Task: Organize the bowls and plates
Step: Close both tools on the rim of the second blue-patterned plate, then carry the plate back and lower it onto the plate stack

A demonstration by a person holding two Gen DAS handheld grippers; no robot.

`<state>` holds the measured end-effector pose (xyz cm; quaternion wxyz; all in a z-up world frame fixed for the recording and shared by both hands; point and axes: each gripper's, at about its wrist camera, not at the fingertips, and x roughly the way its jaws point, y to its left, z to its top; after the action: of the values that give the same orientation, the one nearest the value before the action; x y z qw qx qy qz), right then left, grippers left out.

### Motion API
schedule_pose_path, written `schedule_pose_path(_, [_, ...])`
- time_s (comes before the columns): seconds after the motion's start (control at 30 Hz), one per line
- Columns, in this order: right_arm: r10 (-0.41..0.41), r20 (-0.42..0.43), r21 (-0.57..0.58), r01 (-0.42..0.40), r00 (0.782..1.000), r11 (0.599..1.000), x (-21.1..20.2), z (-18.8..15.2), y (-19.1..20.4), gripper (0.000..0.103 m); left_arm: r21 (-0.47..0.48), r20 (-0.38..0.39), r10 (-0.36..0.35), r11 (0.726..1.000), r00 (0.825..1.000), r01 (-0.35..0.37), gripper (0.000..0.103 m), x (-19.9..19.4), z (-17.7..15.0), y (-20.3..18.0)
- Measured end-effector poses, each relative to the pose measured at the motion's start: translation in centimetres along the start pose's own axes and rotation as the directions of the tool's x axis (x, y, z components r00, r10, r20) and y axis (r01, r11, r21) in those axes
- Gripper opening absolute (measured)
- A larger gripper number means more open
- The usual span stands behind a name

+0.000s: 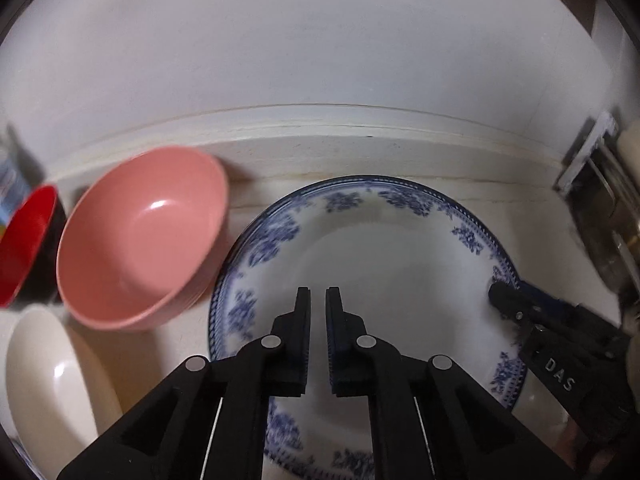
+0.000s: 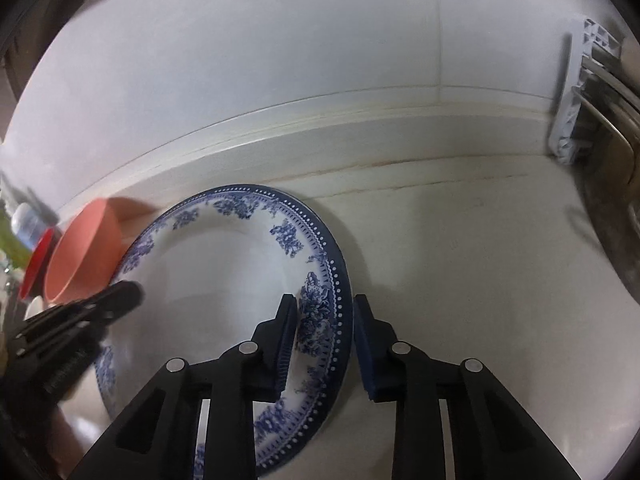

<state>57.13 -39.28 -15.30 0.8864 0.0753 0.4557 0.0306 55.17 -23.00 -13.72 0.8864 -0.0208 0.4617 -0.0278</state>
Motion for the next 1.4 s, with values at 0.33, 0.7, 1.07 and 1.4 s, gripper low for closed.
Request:
schedule_pose_path(0.33, [-0.048, 0.011, -0.017, 0.048, 0.999, 0.999, -0.4, -0.1, -0.4, 0.030, 0.000, 0.025, 0.086, 0.996, 0.996, -0.086, 0.044, -0.3, -1.8, 1.6])
schedule_pose_path(0.7, [-0.064, 0.015, -0.043, 0.064, 0.998, 0.997, -0.5, 0.1, -0.1, 0.031, -0.029, -0.009, 0.053, 0.998, 0.999, -0.053, 0.048, 1.9, -0.8, 1.8])
schedule_pose_path(1.07, [-0.101, 0.036, -0.048, 0.103, 0.994, 0.994, -0.5, -0.3, 0.7, 0.032, -0.035, -0.009, 0.076, 0.996, 0.997, -0.076, 0.032, 1.5, -0.7, 2.4])
schedule_pose_path(1.4, [-0.142, 0.077, -0.004, 0.142, 0.987, 0.990, -4.3, -1.7, 0.4, 0.032, -0.010, 0.032, 0.030, 0.999, 0.999, -0.030, 0.032, -0.9, -0.5, 3.0])
